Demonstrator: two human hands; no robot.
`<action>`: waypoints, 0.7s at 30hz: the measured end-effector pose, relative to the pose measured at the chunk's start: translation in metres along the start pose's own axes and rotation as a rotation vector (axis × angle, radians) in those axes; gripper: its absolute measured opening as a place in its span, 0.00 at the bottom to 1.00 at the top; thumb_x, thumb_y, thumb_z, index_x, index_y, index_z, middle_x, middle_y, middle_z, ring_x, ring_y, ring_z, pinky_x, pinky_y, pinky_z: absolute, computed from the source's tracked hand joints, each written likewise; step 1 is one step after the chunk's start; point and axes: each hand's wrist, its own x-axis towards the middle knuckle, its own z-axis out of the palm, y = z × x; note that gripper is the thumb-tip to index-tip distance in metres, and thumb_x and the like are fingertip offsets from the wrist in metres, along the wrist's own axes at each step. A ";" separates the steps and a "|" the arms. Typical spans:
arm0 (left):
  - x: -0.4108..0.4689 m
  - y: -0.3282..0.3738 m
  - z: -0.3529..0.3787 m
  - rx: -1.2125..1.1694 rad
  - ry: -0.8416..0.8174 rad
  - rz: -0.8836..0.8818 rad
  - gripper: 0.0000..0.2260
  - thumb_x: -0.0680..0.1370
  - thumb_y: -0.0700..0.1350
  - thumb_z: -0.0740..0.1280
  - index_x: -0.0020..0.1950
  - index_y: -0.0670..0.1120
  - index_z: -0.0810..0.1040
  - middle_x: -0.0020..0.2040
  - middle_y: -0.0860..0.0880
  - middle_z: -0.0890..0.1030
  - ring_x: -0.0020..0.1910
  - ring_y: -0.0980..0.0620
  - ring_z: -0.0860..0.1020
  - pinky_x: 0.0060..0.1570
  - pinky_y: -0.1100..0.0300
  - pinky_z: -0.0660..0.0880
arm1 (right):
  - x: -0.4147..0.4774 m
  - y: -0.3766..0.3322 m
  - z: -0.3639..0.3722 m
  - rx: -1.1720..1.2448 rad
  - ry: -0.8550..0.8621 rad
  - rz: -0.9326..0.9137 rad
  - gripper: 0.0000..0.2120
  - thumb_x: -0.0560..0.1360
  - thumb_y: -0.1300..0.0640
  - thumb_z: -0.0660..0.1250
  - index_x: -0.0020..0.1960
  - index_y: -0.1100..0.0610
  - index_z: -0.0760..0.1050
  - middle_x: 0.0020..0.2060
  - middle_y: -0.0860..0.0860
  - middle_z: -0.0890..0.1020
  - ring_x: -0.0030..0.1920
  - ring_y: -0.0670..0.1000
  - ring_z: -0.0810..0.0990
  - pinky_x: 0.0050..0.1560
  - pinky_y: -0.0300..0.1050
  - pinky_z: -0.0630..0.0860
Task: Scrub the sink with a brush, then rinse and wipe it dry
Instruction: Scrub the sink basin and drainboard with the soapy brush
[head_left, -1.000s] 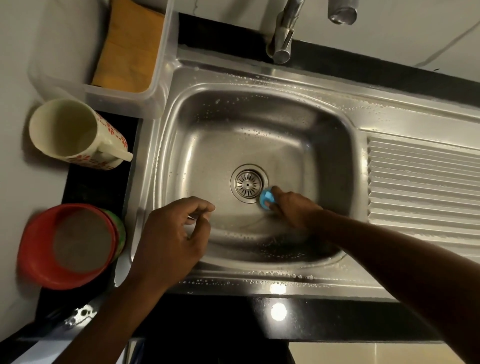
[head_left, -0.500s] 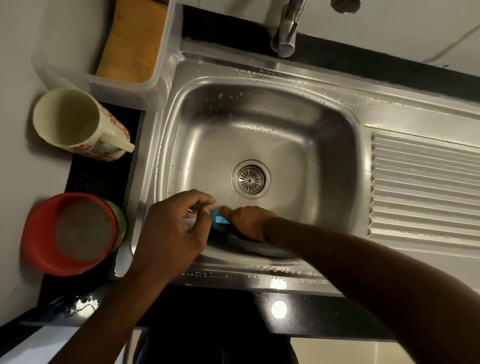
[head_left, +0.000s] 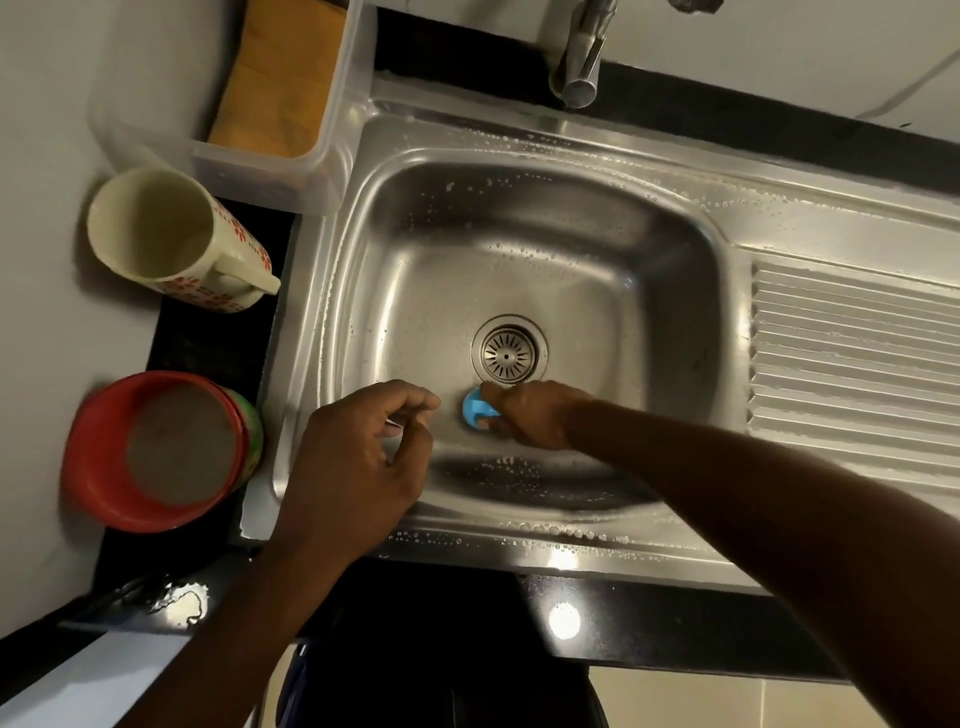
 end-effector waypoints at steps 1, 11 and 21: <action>0.000 0.001 0.000 -0.001 0.003 0.001 0.10 0.78 0.37 0.70 0.55 0.49 0.86 0.50 0.59 0.86 0.51 0.63 0.83 0.54 0.69 0.78 | -0.002 -0.003 0.008 -0.009 -0.050 -0.010 0.24 0.83 0.41 0.60 0.76 0.45 0.59 0.56 0.53 0.82 0.48 0.52 0.80 0.54 0.51 0.79; 0.000 0.000 0.001 -0.019 0.013 0.014 0.08 0.79 0.42 0.69 0.55 0.51 0.85 0.49 0.61 0.86 0.50 0.59 0.84 0.55 0.63 0.80 | -0.049 0.071 -0.024 -0.174 -0.043 0.196 0.29 0.84 0.35 0.54 0.80 0.48 0.58 0.66 0.57 0.79 0.61 0.59 0.80 0.63 0.52 0.74; 0.004 0.010 0.009 -0.034 -0.012 0.013 0.09 0.78 0.38 0.70 0.53 0.50 0.86 0.48 0.61 0.86 0.50 0.61 0.84 0.53 0.68 0.78 | -0.044 0.034 0.005 0.066 -0.208 0.180 0.28 0.82 0.32 0.53 0.76 0.45 0.67 0.66 0.53 0.78 0.60 0.54 0.77 0.63 0.50 0.70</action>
